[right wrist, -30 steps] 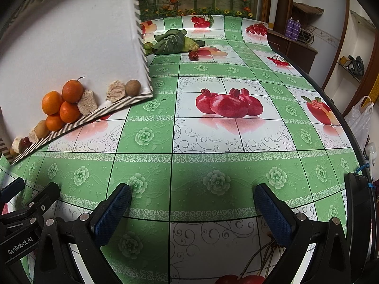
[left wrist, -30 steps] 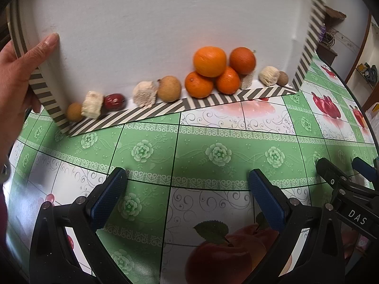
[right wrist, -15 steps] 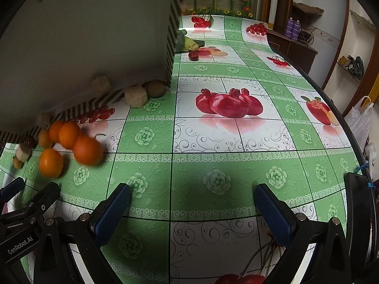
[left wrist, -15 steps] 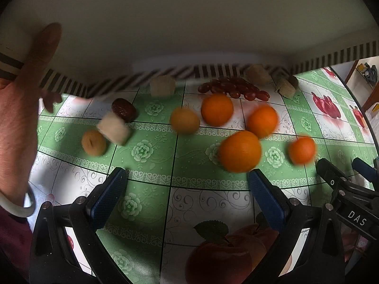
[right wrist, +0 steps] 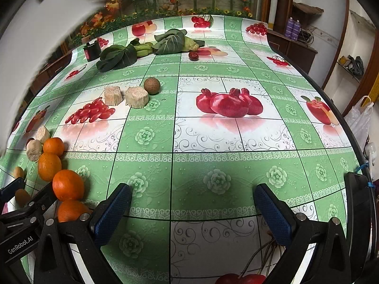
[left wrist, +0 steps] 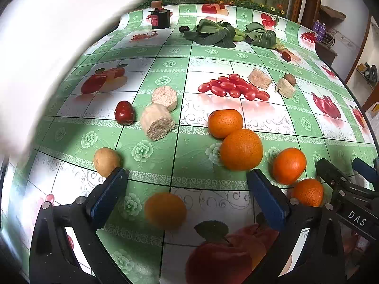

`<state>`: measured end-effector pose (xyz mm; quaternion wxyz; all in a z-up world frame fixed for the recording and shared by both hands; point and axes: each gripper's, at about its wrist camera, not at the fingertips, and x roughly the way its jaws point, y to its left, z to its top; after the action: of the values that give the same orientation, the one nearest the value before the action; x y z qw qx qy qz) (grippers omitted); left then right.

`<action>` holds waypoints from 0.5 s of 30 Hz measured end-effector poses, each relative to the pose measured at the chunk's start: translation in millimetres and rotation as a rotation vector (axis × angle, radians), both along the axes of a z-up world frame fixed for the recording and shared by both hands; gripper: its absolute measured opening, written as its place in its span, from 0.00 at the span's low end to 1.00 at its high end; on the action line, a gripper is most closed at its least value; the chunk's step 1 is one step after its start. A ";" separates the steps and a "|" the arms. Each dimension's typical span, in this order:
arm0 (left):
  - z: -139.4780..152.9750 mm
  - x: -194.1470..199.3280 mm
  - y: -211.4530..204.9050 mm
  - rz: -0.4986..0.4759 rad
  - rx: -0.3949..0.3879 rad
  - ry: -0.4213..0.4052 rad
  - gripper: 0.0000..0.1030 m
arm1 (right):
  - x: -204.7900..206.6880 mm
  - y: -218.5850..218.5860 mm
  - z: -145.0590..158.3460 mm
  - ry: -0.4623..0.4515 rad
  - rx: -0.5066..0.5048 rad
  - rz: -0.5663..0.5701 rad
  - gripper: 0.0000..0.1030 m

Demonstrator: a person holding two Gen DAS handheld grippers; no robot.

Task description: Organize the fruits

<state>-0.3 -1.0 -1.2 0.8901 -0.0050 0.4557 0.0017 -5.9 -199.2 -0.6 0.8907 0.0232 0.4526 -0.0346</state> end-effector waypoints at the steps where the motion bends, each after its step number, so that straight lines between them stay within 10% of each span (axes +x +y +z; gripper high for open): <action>1: 0.1 0.0 0.1 0.000 0.000 0.000 1.00 | 0.1 -0.1 0.0 0.000 0.001 -0.001 1.00; 15: -0.1 -0.2 -0.1 0.000 0.000 0.000 1.00 | -0.1 0.2 -0.2 0.000 0.003 -0.006 1.00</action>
<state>-0.4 -1.1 -1.3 0.8900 -0.0049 0.4559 0.0016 -6.0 -199.1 -0.8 0.8906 0.0259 0.4525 -0.0366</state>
